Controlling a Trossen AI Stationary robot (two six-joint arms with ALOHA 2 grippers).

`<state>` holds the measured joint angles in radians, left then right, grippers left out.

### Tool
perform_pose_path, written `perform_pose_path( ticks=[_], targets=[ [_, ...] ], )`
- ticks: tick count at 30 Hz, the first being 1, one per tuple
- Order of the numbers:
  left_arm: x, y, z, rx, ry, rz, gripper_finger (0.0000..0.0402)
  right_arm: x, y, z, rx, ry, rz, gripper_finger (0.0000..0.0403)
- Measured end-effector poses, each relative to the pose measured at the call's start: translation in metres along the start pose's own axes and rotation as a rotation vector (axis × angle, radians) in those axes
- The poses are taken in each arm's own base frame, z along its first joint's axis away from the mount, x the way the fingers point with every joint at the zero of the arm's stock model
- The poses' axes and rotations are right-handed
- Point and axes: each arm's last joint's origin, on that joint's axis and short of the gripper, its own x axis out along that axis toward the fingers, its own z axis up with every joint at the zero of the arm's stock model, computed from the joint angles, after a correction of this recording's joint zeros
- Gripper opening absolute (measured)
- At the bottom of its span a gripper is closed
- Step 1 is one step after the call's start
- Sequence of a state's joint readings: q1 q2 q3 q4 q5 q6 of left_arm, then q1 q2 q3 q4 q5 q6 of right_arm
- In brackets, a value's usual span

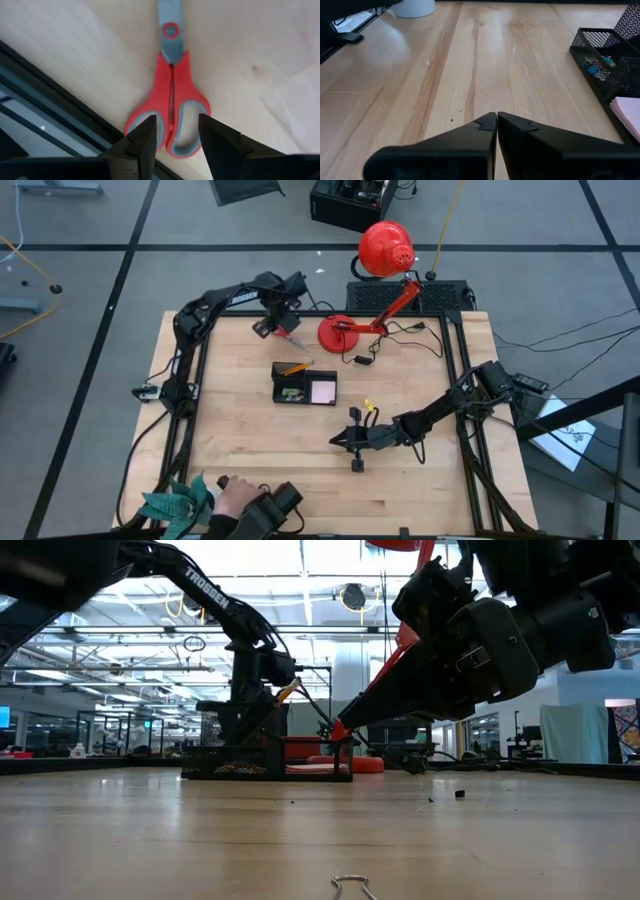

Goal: Pick and place office supplies into organizer
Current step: Put the red scissor into the mesh desk organizer

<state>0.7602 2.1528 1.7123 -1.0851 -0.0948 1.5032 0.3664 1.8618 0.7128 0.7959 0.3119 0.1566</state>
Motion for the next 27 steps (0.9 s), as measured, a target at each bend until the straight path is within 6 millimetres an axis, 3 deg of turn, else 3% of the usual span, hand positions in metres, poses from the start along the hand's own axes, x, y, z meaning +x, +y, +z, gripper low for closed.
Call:
perform_pose_path(
  ticks=[12,23,27],
  targets=[
    [0.038,0.006,-0.007,-0.070,0.034,-0.073,0.0152,0.000,0.000,-0.002,0.001,0.018,-0.001,0.0009],
    [0.040,0.008,-0.004,-0.083,0.007,-0.058,0.0151,0.000,-0.002,-0.002,0.003,0.021,-0.008,0.0009],
    [0.040,0.007,-0.004,-0.082,0.002,-0.063,0.0114,0.000,-0.002,-0.002,0.004,0.019,-0.008,0.0009]
  ],
)
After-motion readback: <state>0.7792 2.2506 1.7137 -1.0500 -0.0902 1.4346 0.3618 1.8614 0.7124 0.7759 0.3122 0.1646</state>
